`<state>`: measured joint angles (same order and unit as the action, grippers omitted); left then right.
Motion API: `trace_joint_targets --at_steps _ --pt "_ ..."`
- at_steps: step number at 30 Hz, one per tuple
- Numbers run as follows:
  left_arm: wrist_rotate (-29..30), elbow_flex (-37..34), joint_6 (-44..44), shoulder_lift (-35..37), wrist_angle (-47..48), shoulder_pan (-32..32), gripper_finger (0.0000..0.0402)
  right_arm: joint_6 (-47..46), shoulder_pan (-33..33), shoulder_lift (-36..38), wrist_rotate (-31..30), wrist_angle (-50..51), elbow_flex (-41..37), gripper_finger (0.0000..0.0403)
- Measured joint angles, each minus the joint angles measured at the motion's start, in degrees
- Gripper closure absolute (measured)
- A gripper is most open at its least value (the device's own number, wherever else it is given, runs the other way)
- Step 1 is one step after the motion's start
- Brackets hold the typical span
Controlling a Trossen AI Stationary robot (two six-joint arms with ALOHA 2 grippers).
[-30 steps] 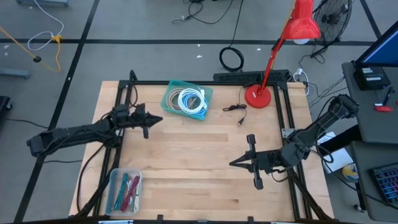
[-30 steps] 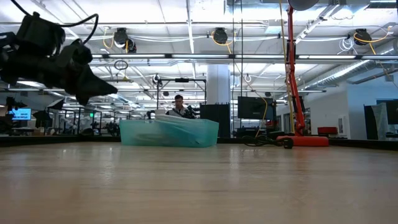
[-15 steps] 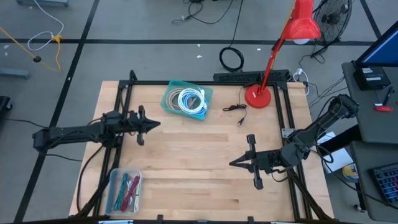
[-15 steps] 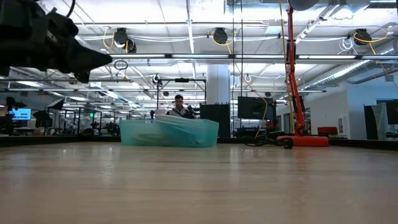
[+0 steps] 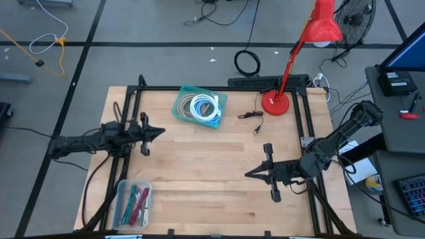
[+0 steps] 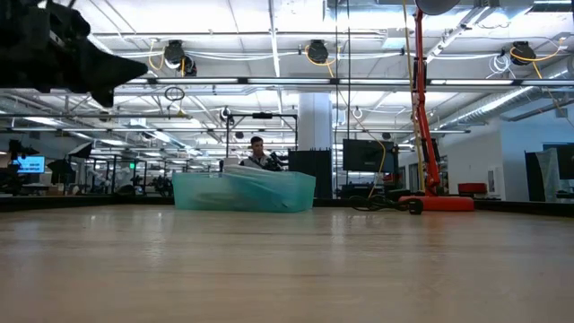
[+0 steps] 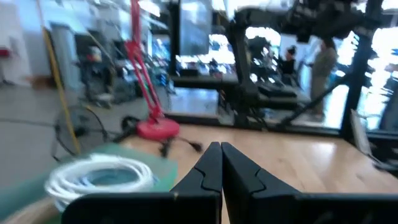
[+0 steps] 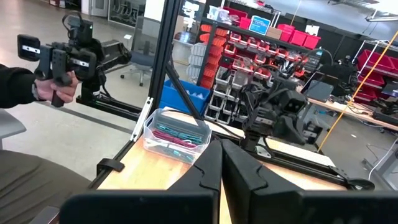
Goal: Pick & Place USB Port
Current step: Adjust the green bin
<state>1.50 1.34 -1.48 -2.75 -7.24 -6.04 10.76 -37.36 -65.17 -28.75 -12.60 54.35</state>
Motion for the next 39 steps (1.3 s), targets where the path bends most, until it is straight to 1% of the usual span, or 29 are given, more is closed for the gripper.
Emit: trace_joint_targets --at_steps 3,10,14,20,32,34,37,39 --pt "2.3 0.0 1.7 2.7 0.8 1.8 0.0401 0.0 0.0 0.0 0.0 0.0 0.0 0.0403" --pt "4.6 0.1 1.3 2.5 6.4 5.0 0.0401 0.0 0.0 0.0 0.0 0.1 0.0 0.0403" --pt "4.8 0.1 1.5 2.5 6.0 6.4 0.0401 0.0 0.0 0.0 0.0 0.0 0.0 0.0403" --pt "7.9 -0.1 1.4 2.5 5.7 7.8 0.0401 0.4 0.0 0.0 0.0 -0.5 0.0 0.0403" --pt "7.7 -0.2 0.4 2.4 5.8 8.1 0.0395 1.4 0.0 0.0 -0.3 -0.5 0.0 0.0403" --pt "7.6 -0.2 -0.5 2.4 5.9 8.1 0.0394 0.8 0.1 0.0 -3.5 -0.5 0.0 0.0403" --pt "7.6 -0.2 -1.9 2.4 5.8 8.1 0.0395 -0.6 1.6 -0.2 -10.8 0.0 0.0 0.0403" --pt "7.6 -0.3 -1.9 2.4 5.7 8.1 0.0398 -1.6 3.6 -0.4 -13.2 1.4 0.0 0.0403"
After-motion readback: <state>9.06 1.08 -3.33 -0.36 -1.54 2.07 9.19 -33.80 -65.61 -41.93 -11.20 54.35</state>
